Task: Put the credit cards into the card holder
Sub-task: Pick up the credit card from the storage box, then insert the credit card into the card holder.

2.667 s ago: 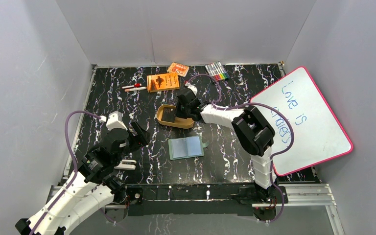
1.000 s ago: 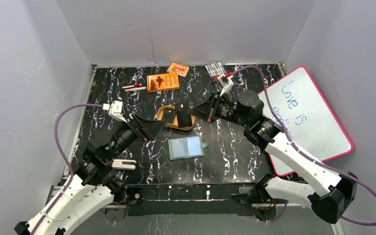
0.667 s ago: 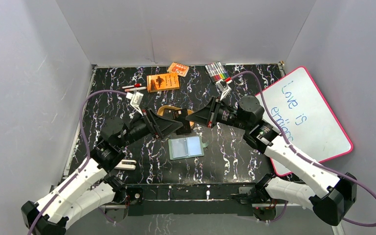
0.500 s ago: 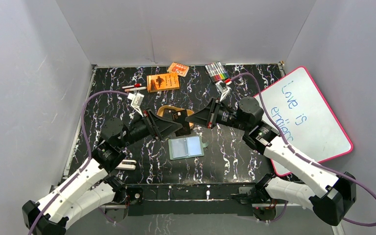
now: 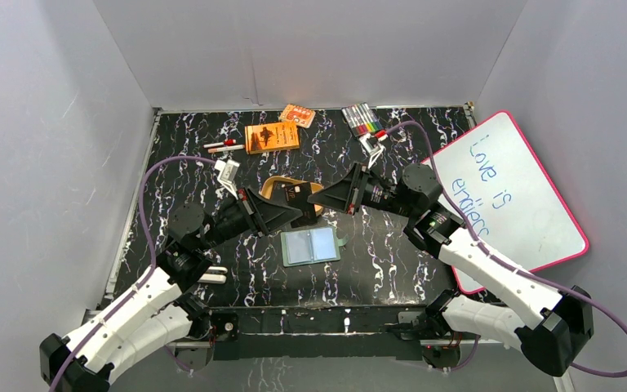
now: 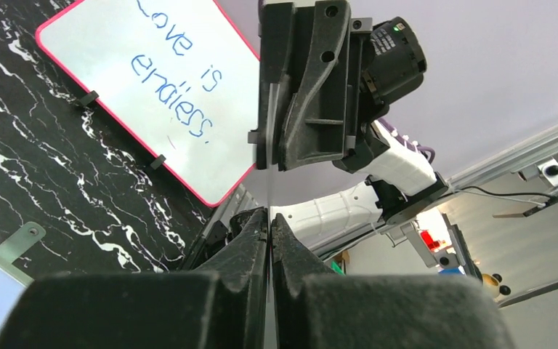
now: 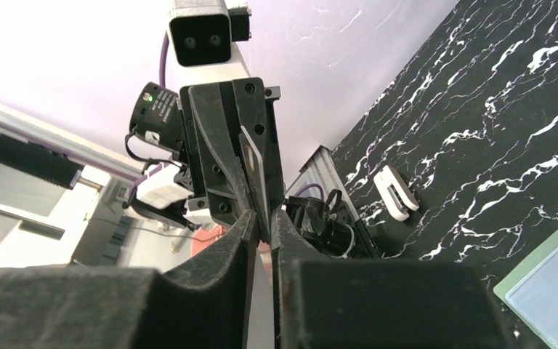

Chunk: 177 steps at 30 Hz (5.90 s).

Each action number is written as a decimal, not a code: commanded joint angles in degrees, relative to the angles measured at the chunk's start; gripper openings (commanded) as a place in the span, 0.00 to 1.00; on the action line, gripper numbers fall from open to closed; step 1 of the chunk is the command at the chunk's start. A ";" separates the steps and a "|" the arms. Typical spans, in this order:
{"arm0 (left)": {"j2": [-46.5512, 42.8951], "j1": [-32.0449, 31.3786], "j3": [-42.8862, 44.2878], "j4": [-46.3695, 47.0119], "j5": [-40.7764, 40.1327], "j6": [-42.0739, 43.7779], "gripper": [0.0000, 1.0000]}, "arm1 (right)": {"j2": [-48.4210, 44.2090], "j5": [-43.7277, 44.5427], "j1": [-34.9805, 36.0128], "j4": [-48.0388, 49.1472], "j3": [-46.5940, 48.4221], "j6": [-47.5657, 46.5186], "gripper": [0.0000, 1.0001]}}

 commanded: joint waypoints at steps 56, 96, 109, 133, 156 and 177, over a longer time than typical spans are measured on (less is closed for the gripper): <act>19.25 -0.26 -9.92 -29.59 -23.78 1.62 0.66 | 16.53 15.15 -0.04 -3.23 -17.83 -9.94 0.00; 26.95 -0.21 -11.17 -24.85 -21.58 0.91 0.30 | 27.57 11.67 -0.20 11.15 -20.70 -3.87 0.00; 27.19 -0.23 -11.28 -23.76 -21.10 0.85 0.23 | 28.87 10.89 -0.20 15.21 -22.70 2.51 0.00; 27.24 -0.22 -11.74 -23.12 -20.32 0.88 0.19 | 32.20 11.51 -0.30 16.68 -22.51 4.88 0.00; 27.68 -0.22 -11.69 -23.13 -20.16 0.89 0.16 | 32.56 15.53 -0.27 19.26 -24.28 7.02 0.00; 27.85 -0.26 -11.56 -22.82 -20.12 0.84 0.16 | 38.05 6.47 -0.02 24.00 -21.47 5.60 0.00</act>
